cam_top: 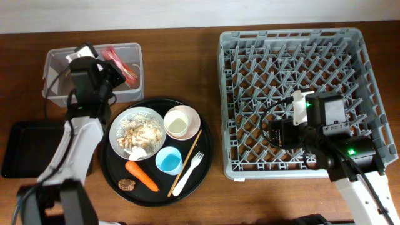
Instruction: Sort waste into correct bins and load items into the dishwasher rack
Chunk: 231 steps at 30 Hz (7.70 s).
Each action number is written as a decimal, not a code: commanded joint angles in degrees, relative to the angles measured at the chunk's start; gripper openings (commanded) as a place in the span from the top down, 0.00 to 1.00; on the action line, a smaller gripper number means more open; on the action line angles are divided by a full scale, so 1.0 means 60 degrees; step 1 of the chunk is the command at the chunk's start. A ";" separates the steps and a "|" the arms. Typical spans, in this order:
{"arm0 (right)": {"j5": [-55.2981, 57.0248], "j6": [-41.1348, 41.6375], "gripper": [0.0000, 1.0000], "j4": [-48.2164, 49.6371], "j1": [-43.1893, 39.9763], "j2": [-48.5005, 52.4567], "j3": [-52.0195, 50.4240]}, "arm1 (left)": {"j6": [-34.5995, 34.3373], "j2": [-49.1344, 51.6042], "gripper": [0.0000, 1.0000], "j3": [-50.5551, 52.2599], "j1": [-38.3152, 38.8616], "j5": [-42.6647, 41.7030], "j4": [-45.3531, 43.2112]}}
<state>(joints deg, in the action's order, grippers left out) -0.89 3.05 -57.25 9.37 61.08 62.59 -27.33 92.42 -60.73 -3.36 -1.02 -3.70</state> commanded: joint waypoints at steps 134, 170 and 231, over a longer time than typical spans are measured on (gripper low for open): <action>0.0117 0.0073 0.01 -0.0433 0.0062 0.0007 0.0204 | 0.1242 0.1330 0.96 -0.2178 0.3738 -0.0361 0.8936; -0.9409 -0.3206 0.01 0.4233 0.0062 0.1282 0.0448 | 0.5213 0.0754 0.99 -0.4473 0.1515 -1.2728 0.8914; -0.0557 -0.1563 0.66 -0.0940 -0.2812 0.1508 0.2769 | 0.4670 0.0754 0.46 -0.4477 0.0718 -0.3475 1.1322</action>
<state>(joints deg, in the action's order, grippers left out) -18.02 -7.33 -58.78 -3.36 70.32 75.31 0.23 97.91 -86.94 1.15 -29.56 63.53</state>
